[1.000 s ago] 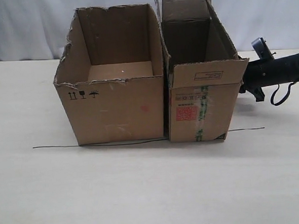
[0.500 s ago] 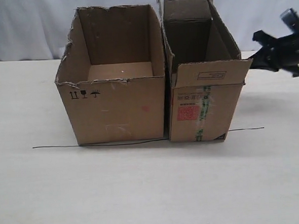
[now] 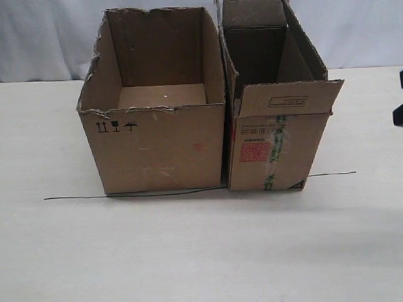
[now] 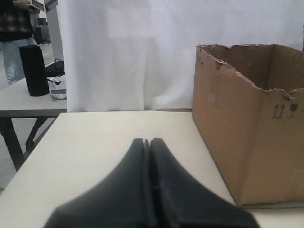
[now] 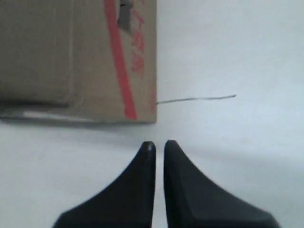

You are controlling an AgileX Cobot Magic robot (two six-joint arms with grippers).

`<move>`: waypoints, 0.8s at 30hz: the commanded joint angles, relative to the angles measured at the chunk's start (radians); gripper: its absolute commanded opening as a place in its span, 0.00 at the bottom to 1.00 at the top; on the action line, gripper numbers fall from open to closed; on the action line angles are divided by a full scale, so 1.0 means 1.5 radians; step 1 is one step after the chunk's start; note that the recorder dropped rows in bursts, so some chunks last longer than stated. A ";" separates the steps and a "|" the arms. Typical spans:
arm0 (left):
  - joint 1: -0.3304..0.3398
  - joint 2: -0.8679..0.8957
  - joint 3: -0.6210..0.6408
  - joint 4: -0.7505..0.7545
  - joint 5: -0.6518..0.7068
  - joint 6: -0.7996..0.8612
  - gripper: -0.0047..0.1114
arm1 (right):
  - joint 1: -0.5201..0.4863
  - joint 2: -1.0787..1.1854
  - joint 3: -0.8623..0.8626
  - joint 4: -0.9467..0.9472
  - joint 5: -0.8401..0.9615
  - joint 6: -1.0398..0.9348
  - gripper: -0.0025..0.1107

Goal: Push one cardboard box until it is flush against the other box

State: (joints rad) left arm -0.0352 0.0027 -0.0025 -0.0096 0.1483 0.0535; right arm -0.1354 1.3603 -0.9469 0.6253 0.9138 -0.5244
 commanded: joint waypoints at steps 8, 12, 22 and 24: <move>0.000 -0.002 0.002 0.001 -0.003 -0.002 0.04 | 0.116 -0.427 0.182 0.007 -0.051 0.014 0.07; 0.000 -0.002 0.002 0.001 -0.003 -0.002 0.04 | 0.139 -0.643 0.186 -0.011 -0.046 0.037 0.07; 0.000 -0.002 0.002 0.001 -0.004 -0.002 0.04 | 0.139 -0.907 0.183 -0.009 -0.025 0.045 0.07; 0.000 -0.002 0.002 0.001 -0.004 -0.002 0.04 | 0.139 -0.907 0.182 -0.019 -0.025 0.036 0.07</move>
State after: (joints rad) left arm -0.0352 0.0027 -0.0025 -0.0096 0.1483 0.0535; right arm 0.0713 0.0053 -0.6745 0.6174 0.8907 -0.4580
